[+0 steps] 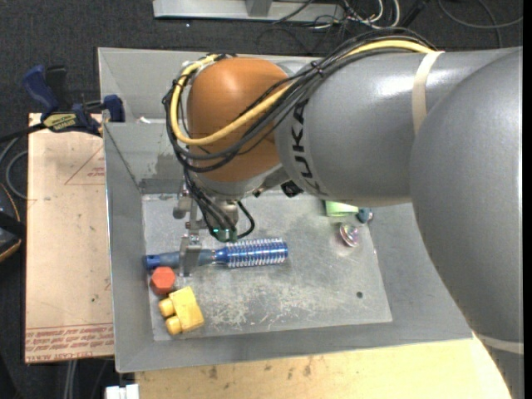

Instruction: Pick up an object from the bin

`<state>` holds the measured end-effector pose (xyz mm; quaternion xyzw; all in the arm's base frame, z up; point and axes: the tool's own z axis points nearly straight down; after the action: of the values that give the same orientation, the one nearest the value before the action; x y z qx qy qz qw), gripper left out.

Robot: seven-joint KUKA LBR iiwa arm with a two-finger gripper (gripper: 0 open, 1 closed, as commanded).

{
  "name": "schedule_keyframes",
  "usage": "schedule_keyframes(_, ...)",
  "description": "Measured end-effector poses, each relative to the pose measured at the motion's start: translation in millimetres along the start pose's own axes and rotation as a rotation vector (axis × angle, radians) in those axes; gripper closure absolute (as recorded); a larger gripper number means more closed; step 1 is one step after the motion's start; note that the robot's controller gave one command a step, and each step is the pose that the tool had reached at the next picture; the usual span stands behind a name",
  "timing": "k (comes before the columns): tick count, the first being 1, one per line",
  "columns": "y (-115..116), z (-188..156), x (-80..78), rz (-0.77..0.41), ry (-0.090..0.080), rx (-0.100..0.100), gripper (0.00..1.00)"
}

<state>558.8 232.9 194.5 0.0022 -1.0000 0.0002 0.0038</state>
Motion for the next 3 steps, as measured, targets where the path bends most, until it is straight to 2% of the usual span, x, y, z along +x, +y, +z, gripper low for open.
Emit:
schedule_keyframes(1, -49, 122, 62.4, -0.036, -0.02, -0.008, 0.0)
schedule_keyframes(2, 17, 106, 63.5, -0.206, -0.01, -0.003, 0.0)
schedule_keyframes(3, 15, 107, 63.2, -0.202, -0.008, -0.001, 1.0)
